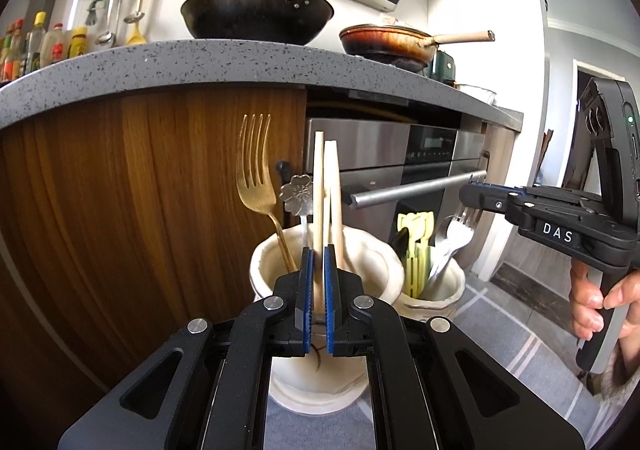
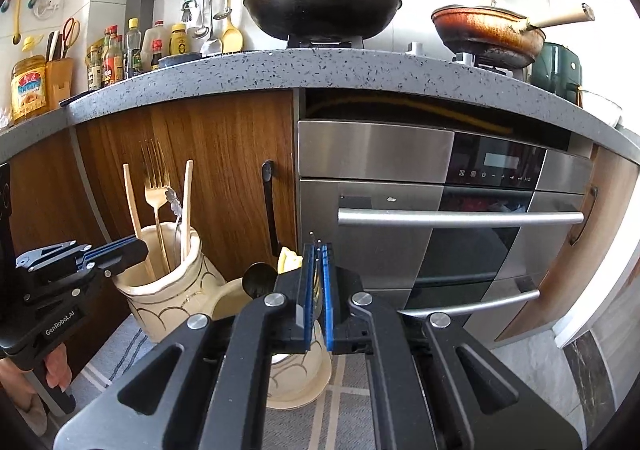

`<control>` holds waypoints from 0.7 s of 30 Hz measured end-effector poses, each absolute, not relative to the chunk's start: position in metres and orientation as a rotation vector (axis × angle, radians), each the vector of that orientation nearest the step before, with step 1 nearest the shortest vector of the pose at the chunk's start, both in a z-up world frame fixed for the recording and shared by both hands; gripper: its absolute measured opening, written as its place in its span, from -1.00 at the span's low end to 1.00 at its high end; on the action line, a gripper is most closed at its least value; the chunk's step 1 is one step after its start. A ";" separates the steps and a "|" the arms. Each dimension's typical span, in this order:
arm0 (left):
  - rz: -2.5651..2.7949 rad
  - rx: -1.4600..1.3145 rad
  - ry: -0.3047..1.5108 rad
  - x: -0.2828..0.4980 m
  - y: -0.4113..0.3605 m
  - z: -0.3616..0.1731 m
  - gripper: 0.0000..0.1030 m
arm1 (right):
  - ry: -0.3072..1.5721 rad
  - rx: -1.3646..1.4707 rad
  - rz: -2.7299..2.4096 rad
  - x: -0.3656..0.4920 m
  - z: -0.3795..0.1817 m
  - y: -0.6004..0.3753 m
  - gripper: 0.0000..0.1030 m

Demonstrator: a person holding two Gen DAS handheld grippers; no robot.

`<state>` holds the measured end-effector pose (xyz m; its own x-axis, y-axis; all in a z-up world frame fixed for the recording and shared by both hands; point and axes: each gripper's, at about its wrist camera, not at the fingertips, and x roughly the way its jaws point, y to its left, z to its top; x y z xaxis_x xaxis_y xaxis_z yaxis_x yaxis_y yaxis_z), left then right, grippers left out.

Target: Organize utensils

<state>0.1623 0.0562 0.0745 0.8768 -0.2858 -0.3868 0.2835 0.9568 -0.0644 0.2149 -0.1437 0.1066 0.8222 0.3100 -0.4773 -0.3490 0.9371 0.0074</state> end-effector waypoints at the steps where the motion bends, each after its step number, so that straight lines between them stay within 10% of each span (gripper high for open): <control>1: -0.298 -0.005 0.405 0.162 0.056 0.075 -0.85 | 0.489 -0.078 0.351 0.213 0.109 -0.144 -0.81; 21: -0.221 -0.030 0.429 0.089 0.070 0.090 0.50 | 0.520 0.010 0.370 0.143 0.104 -0.176 0.66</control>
